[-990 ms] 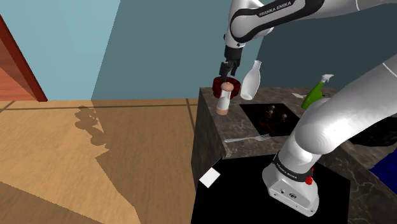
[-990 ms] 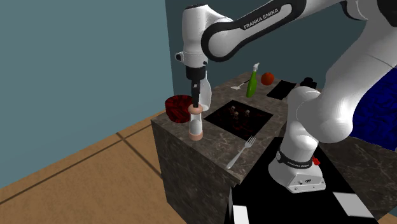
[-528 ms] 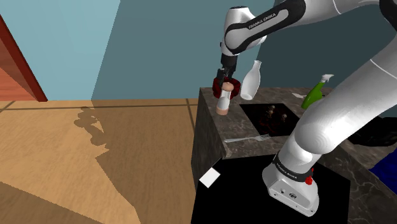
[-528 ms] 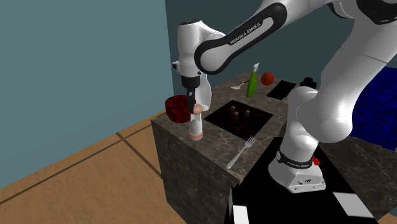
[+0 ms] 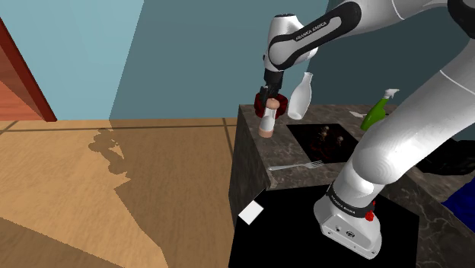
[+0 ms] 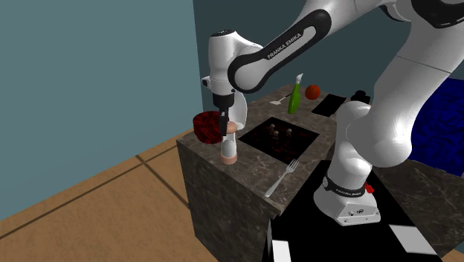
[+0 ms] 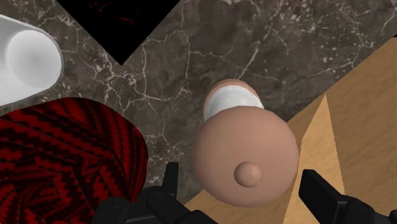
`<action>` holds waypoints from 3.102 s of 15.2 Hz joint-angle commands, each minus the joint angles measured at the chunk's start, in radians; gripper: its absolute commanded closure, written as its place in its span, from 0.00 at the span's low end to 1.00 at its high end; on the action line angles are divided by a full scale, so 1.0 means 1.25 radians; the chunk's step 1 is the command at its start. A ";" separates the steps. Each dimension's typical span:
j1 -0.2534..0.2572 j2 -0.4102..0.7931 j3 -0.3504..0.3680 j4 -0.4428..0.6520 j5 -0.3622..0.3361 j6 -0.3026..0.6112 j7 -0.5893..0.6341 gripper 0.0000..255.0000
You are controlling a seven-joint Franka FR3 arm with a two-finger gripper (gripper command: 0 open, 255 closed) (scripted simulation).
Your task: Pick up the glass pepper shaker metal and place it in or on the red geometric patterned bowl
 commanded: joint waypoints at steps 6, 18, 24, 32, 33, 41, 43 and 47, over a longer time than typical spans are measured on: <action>0.000 0.001 0.000 0.000 0.000 0.001 0.000 1.00; 0.002 -0.032 0.005 0.038 0.004 -0.070 -0.006 1.00; 0.003 -0.057 0.010 0.082 0.008 -0.139 -0.012 1.00; 0.005 -0.079 0.016 0.150 0.014 -0.228 -0.021 1.00; 0.006 -0.081 0.017 0.159 0.015 -0.239 -0.022 1.00; 0.008 -0.089 0.023 0.238 0.021 -0.325 -0.031 1.00; 0.009 -0.089 0.024 0.259 0.022 -0.346 -0.033 1.00; 0.002 -0.046 0.002 0.332 0.025 -0.371 -0.069 1.00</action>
